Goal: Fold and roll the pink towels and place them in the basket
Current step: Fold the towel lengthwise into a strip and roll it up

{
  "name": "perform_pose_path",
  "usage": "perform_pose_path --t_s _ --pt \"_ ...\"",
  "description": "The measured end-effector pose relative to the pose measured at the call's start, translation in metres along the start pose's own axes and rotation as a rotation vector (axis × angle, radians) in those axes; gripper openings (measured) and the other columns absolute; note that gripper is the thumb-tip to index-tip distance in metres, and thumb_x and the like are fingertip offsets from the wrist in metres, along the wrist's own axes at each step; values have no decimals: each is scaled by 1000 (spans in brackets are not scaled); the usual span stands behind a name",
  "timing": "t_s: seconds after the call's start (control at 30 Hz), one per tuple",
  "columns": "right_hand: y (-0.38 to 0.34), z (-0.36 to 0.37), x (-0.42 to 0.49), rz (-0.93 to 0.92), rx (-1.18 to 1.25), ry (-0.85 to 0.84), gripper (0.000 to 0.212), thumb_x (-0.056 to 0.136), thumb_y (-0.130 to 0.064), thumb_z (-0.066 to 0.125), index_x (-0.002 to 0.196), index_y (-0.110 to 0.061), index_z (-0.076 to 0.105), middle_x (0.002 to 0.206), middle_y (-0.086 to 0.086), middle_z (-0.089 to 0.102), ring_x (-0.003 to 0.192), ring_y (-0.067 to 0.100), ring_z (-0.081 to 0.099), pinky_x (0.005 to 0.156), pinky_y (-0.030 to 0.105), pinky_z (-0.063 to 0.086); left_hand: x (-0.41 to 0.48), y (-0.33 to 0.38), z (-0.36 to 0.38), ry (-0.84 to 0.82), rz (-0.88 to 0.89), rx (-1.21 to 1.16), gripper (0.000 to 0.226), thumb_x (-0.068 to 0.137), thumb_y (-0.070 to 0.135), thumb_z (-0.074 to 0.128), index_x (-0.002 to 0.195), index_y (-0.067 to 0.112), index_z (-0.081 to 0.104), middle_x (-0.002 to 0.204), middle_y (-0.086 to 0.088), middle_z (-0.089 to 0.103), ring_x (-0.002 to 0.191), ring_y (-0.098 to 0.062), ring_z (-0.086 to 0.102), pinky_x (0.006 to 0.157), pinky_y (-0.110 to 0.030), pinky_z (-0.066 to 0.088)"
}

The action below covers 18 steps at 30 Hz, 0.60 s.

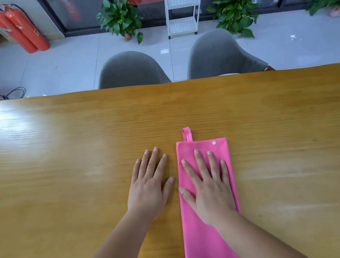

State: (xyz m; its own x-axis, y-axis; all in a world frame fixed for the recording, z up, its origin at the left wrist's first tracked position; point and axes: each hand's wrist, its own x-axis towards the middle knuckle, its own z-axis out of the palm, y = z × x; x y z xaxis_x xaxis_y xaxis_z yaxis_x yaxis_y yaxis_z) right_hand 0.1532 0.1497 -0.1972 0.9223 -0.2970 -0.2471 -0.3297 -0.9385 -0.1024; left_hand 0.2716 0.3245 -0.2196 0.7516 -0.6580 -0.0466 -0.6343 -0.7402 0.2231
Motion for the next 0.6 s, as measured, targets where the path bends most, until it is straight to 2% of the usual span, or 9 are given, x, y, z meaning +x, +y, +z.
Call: perform_pose_path --t_s 0.17,0.33,0.6 --pt "0 1 4 4 -20 -7 79 101 -77 21 166 -43 -6 175 -1 -19 160 33 -19 128 61 8 0 2 -1 25 -23 21 68 108 57 42 167 26 27 177 2 9 164 -21 -1 130 -51 17" --pt "-2 2 6 27 -34 -18 85 101 -78 19 167 -34 -12 175 4 -19 160 32 -21 129 60 7 0 1 2 48 -23 -8 68 106 55 47 165 25 33 176 2 13 164 -21 3 130 -51 18" --pt "6 -1 60 41 -45 33 86 98 -80 13 167 -34 -11 175 5 -20 160 32 -21 128 61 6 0 0 4 61 -25 30 67 108 58 42 166 26 31 177 3 12 164 -18 0 130 -49 18"
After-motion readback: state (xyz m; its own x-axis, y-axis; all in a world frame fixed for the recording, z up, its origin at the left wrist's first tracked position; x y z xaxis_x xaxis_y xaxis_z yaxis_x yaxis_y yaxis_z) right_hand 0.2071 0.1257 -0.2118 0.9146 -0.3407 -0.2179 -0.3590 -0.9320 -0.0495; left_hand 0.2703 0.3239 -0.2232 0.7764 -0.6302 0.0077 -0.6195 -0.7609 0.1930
